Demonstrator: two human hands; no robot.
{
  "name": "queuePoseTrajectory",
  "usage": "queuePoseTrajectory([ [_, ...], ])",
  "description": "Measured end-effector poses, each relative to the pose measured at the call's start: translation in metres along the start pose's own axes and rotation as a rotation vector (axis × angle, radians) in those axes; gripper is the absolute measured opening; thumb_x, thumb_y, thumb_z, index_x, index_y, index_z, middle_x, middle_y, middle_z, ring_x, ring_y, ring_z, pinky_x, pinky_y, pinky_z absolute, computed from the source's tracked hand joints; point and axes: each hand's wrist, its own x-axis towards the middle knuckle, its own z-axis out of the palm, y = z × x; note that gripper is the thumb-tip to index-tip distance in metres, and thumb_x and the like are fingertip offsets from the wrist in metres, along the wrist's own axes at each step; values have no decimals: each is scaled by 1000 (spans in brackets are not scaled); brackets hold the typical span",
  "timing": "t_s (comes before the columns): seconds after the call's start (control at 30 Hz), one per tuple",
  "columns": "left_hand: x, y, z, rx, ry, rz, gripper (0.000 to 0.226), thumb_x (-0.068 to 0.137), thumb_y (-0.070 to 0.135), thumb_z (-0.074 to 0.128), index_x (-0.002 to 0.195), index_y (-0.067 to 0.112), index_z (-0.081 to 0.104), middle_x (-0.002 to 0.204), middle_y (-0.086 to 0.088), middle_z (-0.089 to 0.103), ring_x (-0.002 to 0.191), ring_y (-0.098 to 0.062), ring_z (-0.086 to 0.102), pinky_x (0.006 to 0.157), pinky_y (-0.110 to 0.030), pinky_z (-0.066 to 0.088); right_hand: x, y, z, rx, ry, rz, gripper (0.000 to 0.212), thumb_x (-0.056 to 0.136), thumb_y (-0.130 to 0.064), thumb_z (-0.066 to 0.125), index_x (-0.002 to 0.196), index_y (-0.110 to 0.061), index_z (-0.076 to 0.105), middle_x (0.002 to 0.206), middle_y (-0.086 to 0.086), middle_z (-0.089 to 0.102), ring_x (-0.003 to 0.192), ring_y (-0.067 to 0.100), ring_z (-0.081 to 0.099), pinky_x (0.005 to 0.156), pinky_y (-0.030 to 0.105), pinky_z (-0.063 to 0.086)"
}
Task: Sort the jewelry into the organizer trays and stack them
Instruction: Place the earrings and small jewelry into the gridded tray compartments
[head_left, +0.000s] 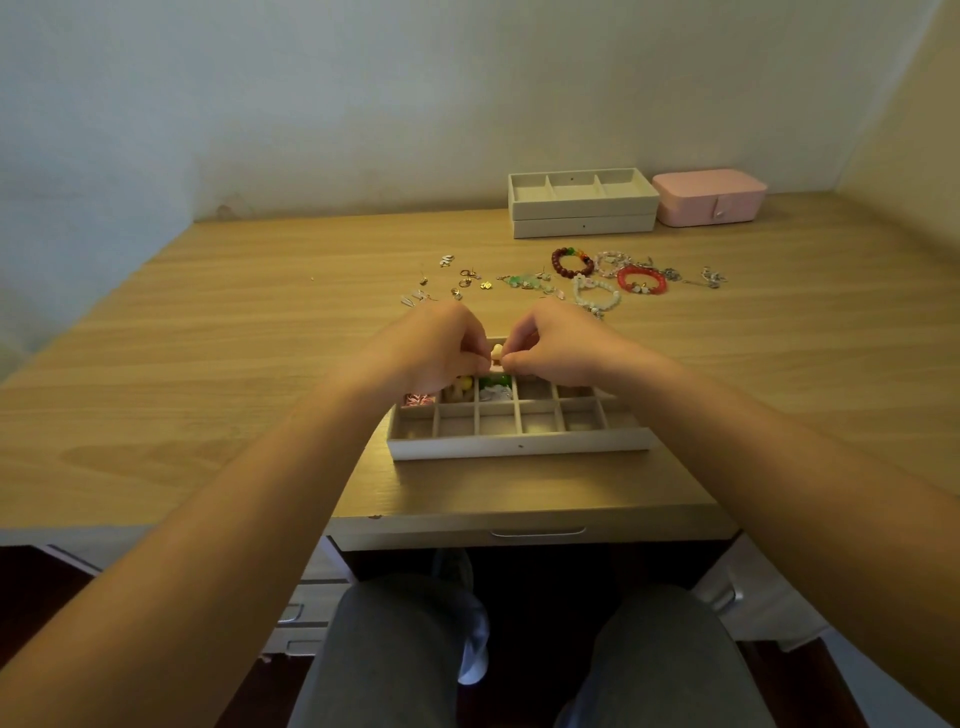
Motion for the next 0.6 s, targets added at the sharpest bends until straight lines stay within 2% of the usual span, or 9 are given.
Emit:
queuePoseTrajectory([
  [0.13, -3, -3, 2, -58, 7, 4, 4, 88, 25, 75, 91, 24, 78, 86, 2, 72, 84, -16, 64, 75, -31, 51, -1, 3, -4, 46, -6, 13, 9, 92, -22, 72, 93, -22, 81, 87, -7, 73, 88, 11, 65, 85, 36, 59],
  [0.23, -4, -3, 6, -105, 34, -35, 4, 84, 28, 79, 81, 28, 76, 80, 5, 70, 76, -13, 63, 66, -30, 51, 0, 1, -1, 32, -5, 17, 4, 83, -25, 80, 87, -24, 82, 83, -7, 74, 85, 10, 67, 85, 39, 60],
  [0.37, -5, -2, 10, -130, 57, -57, 10, 84, 27, 78, 77, 30, 72, 73, 7, 65, 67, -9, 56, 56, -26, 41, 0, -2, 5, 3, 27, 22, 6, 82, -24, 82, 86, -20, 81, 82, -3, 75, 82, 12, 70, 83, 40, 62],
  [0.47, -8, -5, 8, -154, 104, -75, 6, 87, 29, 74, 81, 28, 73, 73, 8, 63, 69, -10, 56, 58, -28, 41, -2, 0, 4, 8, 52, 7, 6, 87, -26, 76, 87, -21, 80, 84, -4, 73, 83, 12, 66, 79, 36, 60],
  [0.6, -15, -21, 5, -202, 221, -165, 9, 93, 26, 66, 93, 23, 75, 87, 5, 66, 86, -15, 59, 68, -29, 41, -6, 7, -3, 81, 124, 17, 9, 95, -19, 66, 93, -21, 74, 88, -7, 68, 86, 9, 62, 69, 24, 49],
])
